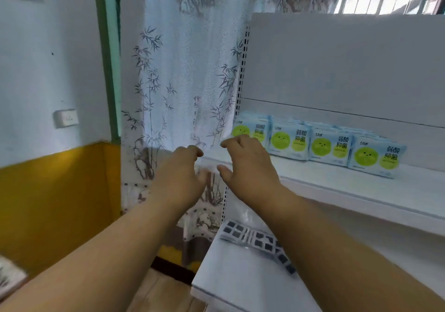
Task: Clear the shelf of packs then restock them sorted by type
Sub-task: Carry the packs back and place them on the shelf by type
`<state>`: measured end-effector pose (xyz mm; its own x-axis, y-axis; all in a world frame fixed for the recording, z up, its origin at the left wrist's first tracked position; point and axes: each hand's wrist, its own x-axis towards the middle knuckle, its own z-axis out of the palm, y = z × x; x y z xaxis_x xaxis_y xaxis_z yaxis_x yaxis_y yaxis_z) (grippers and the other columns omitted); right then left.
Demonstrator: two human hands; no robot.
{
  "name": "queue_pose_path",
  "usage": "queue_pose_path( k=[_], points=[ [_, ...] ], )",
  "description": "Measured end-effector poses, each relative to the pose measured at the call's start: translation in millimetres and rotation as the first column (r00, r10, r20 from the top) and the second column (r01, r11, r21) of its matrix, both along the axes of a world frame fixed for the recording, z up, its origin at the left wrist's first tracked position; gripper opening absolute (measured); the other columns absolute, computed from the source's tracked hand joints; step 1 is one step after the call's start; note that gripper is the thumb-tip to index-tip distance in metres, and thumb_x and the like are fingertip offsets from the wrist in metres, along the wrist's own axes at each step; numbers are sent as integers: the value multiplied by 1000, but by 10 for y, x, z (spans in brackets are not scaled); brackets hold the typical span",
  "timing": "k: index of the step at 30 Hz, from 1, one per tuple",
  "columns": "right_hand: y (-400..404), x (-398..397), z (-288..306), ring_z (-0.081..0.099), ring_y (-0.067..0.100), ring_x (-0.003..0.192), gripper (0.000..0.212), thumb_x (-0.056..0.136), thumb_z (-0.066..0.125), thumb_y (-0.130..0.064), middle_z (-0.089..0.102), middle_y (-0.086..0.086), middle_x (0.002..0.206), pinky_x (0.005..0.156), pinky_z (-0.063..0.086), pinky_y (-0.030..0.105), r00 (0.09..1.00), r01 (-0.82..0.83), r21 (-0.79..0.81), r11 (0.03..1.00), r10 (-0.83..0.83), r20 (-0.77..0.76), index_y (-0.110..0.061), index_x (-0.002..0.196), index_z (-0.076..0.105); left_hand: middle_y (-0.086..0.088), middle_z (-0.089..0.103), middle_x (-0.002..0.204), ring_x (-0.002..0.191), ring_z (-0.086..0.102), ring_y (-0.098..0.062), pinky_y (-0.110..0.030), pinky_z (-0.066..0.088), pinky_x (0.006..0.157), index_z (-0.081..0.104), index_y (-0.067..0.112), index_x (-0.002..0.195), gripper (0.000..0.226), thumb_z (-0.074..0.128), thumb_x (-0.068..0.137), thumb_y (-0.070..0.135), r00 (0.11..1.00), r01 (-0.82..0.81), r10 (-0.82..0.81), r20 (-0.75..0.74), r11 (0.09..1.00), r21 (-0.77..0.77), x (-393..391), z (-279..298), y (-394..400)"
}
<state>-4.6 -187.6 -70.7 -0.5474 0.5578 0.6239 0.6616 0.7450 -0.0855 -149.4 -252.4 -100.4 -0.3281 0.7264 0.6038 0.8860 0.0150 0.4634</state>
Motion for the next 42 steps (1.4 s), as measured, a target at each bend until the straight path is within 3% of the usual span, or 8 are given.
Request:
queue_pose_path(
  k=[7,13,22,29,35,38,39,42],
  points=[
    [-1116,-1021,-1084,43,20,118,44,89,64,-34,49,0,125,99,40,35,957,-266,-234,935,284,49,-22,130,51,8,58,112,102,56,-14,-32,51,85,56,27,121,34,64,88,31,968,-252,248,-44,950,-182,-715,-1202,-1553],
    [-1636,-1587,-2578,47,18,116,46,88,67,-31,52,-1,126,98,43,33,846,-403,-508,762,521,111,-22,131,53,7,58,114,105,56,-17,-36,49,87,57,29,121,34,62,88,30,883,-410,469,36,805,-430,-918,-2614,-2403],
    [-1984,-1580,-5363,51,22,115,45,88,66,-29,52,0,129,92,44,32,710,-246,-811,531,668,223,-24,130,52,2,62,110,101,59,-22,-39,49,82,60,25,117,32,64,86,22,685,-352,689,238,598,-720,-596,-5273,-2903],
    [-2141,-1253,-7804,53,18,111,44,86,66,-26,53,-1,122,81,36,23,692,-9,-893,450,648,319,-24,128,54,5,62,110,95,60,-20,-36,50,81,59,29,116,33,64,84,24,557,-255,775,298,502,-827,-326,-7626,-3052],
    [-2160,-1259,-9426,57,18,105,39,86,67,-25,54,0,118,83,46,28,696,53,-910,412,638,330,-23,122,55,6,59,107,94,58,-18,-30,42,76,58,29,115,30,62,86,22,454,-211,828,329,458,-864,-183,-9188,-3136],
    [-2124,-1241,-10062,55,19,109,44,86,68,-26,54,4,121,87,43,28,696,115,-906,408,618,367,-21,126,53,5,59,112,99,58,-17,-30,43,79,55,27,119,30,62,89,29,306,-222,892,333,407,-886,-92,-9787,-3185],
    [-2112,-1228,-10289,54,21,113,48,86,69,-27,53,6,123,90,42,29,694,157,-899,409,602,395,-19,130,51,3,59,116,102,59,-18,-30,44,80,53,25,123,35,63,90,35,188,-237,926,328,366,-900,-69,-9988,-3197],
    [-2085,-1203,-10853,54,28,118,64,86,70,-29,52,12,129,92,43,34,695,346,-873,343,532,484,-8,138,40,-9,57,128,113,59,-28,-30,43,81,44,13,138,61,66,89,44,-301,-206,891,340,288,-935,-8,-10601,-3213]
  ],
)
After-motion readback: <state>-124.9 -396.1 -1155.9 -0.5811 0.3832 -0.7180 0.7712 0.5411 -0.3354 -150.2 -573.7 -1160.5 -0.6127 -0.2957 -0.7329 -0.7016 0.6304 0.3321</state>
